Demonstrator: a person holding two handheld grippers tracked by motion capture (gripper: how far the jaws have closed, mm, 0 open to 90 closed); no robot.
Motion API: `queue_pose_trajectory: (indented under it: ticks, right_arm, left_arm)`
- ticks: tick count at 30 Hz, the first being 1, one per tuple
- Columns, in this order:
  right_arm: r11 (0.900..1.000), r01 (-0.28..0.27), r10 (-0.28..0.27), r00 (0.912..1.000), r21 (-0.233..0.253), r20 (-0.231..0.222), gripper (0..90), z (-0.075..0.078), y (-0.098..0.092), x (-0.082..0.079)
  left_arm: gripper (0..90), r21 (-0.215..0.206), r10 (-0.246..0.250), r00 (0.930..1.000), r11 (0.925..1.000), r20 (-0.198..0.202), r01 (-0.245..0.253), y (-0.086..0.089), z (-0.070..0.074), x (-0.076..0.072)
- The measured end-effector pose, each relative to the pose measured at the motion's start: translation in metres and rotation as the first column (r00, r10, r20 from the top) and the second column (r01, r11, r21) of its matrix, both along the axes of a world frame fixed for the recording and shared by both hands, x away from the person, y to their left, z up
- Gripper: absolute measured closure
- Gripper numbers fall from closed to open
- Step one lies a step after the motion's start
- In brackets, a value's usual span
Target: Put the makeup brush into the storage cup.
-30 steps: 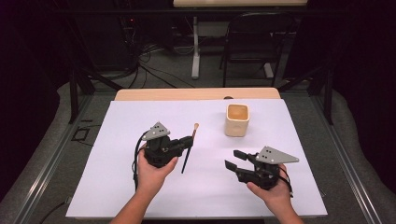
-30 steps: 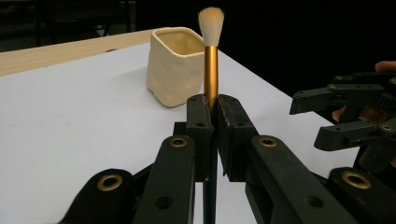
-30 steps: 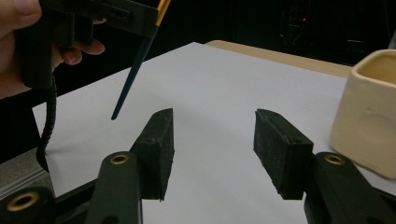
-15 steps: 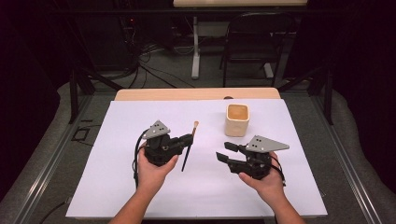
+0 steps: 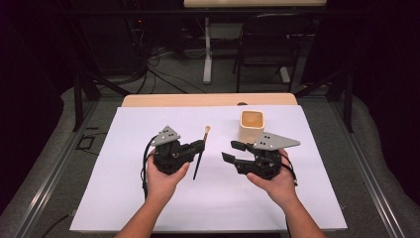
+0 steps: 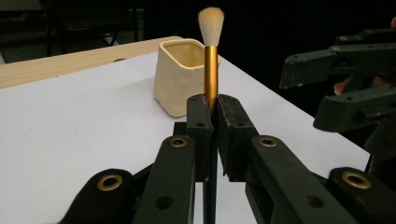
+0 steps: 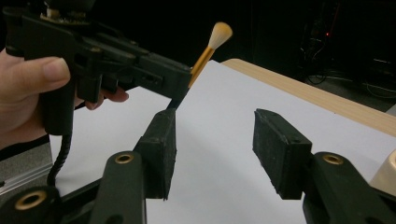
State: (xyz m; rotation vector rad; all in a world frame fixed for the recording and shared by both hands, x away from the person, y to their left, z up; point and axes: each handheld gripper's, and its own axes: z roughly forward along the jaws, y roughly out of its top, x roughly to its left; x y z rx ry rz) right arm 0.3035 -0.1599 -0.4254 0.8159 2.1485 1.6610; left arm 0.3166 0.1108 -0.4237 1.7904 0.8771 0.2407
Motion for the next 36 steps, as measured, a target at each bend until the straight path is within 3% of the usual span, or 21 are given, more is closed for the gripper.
queue_pose_trajectory:
  ticks: [11, 36]
  right_arm:
    - [1.000, -0.015, 0.015, 0.9996, 0.005, -0.023, 50.5, 0.010, 0.000, 0.009]
    - [0.998, -0.027, 0.031, 0.9973, 0.052, -0.067, 57.4, -0.004, 0.002, 0.002]
  left_arm:
    - [83.8, -0.018, 0.013, 0.9999, 0.9998, 0.011, -0.013, -0.002, -0.002, 0.000]
    - [83.8, -0.077, 0.036, 0.9990, 0.9965, 0.028, -0.034, -0.003, -0.005, -0.008]
